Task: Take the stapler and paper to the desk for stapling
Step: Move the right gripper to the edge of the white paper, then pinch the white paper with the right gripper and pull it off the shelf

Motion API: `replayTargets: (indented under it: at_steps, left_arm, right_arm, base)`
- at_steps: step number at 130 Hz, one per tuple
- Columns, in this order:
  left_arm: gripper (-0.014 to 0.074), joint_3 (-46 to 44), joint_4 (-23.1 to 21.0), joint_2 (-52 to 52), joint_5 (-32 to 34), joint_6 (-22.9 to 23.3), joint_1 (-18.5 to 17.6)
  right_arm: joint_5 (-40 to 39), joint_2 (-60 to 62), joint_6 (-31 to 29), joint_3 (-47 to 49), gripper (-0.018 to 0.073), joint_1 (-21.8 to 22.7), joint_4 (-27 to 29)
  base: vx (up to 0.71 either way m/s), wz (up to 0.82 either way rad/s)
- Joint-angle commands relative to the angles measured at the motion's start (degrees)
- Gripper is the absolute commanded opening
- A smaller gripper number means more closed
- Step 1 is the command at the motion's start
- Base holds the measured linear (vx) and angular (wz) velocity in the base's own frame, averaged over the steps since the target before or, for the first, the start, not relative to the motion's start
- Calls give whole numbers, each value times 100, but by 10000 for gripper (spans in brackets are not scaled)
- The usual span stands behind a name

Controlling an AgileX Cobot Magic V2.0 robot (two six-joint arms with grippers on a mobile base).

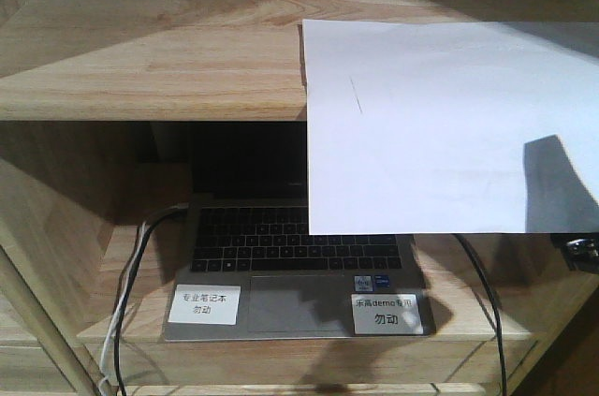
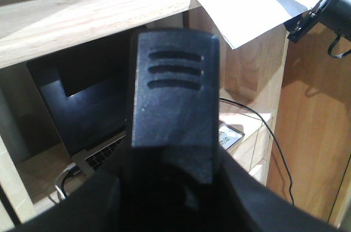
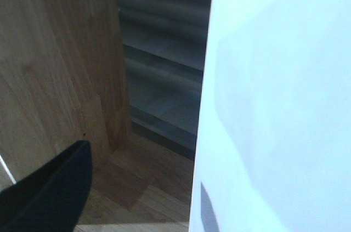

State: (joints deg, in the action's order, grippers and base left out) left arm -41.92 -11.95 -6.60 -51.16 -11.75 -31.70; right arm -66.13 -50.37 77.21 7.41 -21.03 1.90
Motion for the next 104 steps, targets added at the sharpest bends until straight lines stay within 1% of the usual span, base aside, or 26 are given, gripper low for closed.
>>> replayTargets:
  at_steps: [1,9,19,22,29,32,37,38,41,42,47,50,68,104]
  left_arm:
    - [-6,-139,-113,-93,654,6,-26]
    - [-6,-139,-113,-93,654,6,-26]
    - [-6,-139,-113,-93,654,6,-26]
    - [-6,-139,-113,-93,654,6,-26]
    - [-6,-139,-113,-93,654,6,-26]
    - [-6,-139,-113,-93,654,6,-26]
    - [-6,-139,-113,-93,654,6,-26]
    - [-6,-139,-113,-93,654,6,-26]
    - [-6,-139,-113,-93,654,6,-26]
    - [-6,-139,-113,-93,654,6,-26]
    - [-6,-139,-113,-93,654,6,-26]
    - [-6,-139,-113,-93,654,6,-26]
    - [-6,-139,-113,-93,654,6,-26]
    - [-6,-139,-113,-93,654,6,-26]
  right_arm:
    - [-1091,-4,-85,174,539,-12,-32]
    - [-1091,-4,-85,174,504,-12,-32]
    - [-1091,-4,-85,174,434,-12,-77]
    - [-1091,-4,-85,174,398,-12,-113]
    - [-1091,-4,-85,168,351,-12,-150]
    - [-1091,-4,-80,169,310,-12,-190]
    - [-1091,-4,-80,161,276,-12,-232]
    - [-1091,-4,-80,161,249,-12,-243]
    - [-1091,-4,-80,161,231,-12,-251]
    - [-1091,-4,-80,161,204,-12,-256]
    - [-1091,-4,-80,161,169,-12,-262]
    - [-1091,-4,-80,161,128,-12,-262]
    - [-1091,-4,-85,161,-8,-12,-268]
    - [-1096,1,-61,161,-10,-12,-300]
  base:
    - [0,0]
    - [0,0]
    - [0,0]
    - [0,0]
    - [0,0]
    - [0,0]
    - [0,0]
    - [0,0]
    - [0,0]
    - [0,0]
    - [0,0]
    - [0,0]
    - [0,0]
    - [0,0]
